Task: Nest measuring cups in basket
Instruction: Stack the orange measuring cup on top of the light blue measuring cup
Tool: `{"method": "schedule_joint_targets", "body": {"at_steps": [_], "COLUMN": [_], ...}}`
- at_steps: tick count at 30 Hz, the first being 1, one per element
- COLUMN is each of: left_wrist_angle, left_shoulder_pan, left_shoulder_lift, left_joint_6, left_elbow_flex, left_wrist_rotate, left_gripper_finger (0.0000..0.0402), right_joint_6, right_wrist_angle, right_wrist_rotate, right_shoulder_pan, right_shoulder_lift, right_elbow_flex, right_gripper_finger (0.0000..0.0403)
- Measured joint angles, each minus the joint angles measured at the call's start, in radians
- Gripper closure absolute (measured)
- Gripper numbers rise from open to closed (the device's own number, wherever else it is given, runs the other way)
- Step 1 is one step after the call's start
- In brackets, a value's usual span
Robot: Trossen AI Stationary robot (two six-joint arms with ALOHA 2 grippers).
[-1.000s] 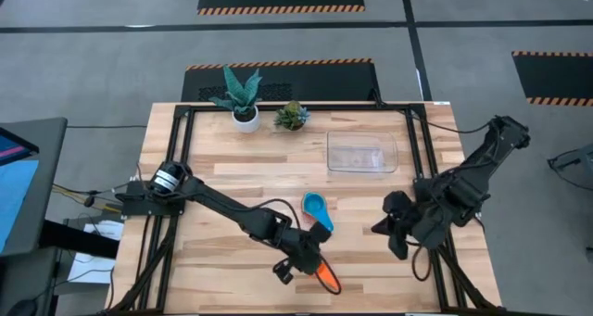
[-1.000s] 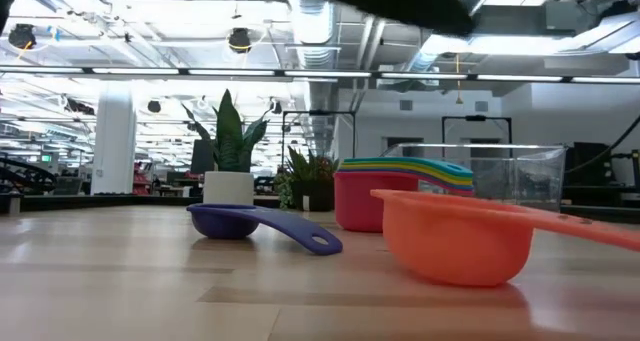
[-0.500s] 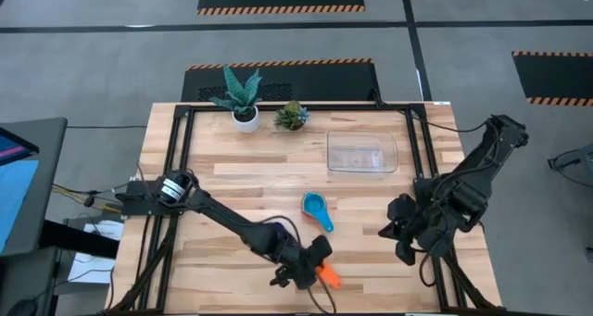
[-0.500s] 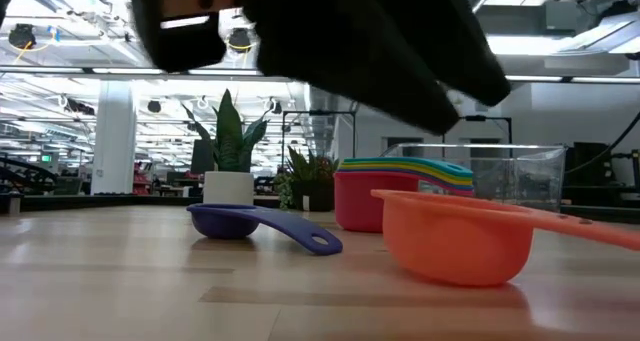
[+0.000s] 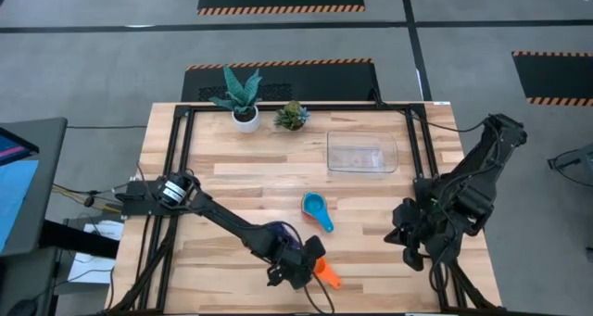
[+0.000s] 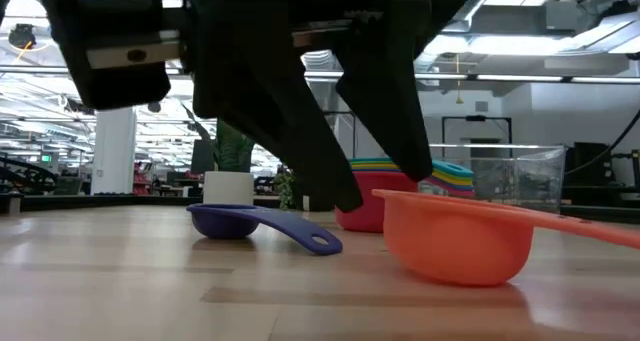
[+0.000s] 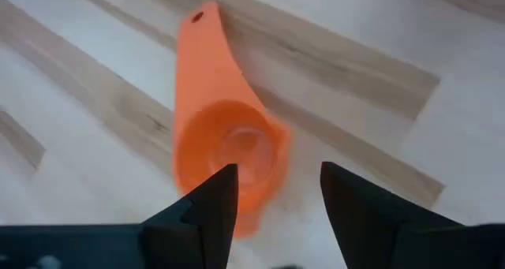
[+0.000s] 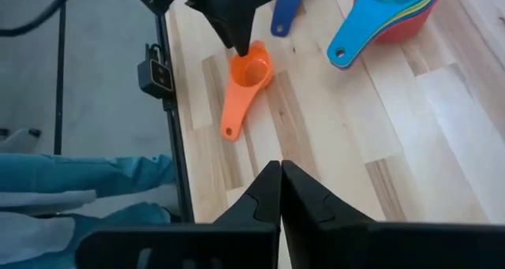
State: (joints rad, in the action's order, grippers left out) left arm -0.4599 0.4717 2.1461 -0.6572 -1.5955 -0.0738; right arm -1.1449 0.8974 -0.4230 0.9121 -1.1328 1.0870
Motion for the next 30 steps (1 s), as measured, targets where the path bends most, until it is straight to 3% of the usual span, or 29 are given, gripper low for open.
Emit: {"method": "schedule_joint_targets", "body": {"at_steps": [13, 18, 22, 30], "left_wrist_angle": [0.005, -0.021, -0.135, -0.564], "left_shoulder_pan": [-0.001, 0.000, 0.000, -0.021], "left_shoulder_lift": [0.064, 0.058, 0.055, 0.048], "left_joint_6": [-0.041, -0.030, -0.017, -0.097], "left_elbow_flex": [-0.003, -0.015, -0.118, -0.433], "left_wrist_rotate": [-0.031, -0.090, -0.134, -0.264], "left_gripper_finger": [0.0233, 0.0297, 0.0387, 0.0399], "right_joint_6": [-0.059, -0.060, -0.059, -0.060], "right_wrist_angle": [-0.012, -0.011, -0.007, 0.006], "right_wrist_rotate": [-0.024, -0.031, -0.056, -0.080], "right_shoulder_pan": [0.031, 0.031, 0.031, 0.030], "right_shoulder_lift": [-0.001, 0.000, -0.001, -0.001], "right_elbow_flex": [0.000, 0.000, 0.000, 0.000], "right_gripper_finger": [0.0376, 0.0376, 0.0376, 0.0376]}}
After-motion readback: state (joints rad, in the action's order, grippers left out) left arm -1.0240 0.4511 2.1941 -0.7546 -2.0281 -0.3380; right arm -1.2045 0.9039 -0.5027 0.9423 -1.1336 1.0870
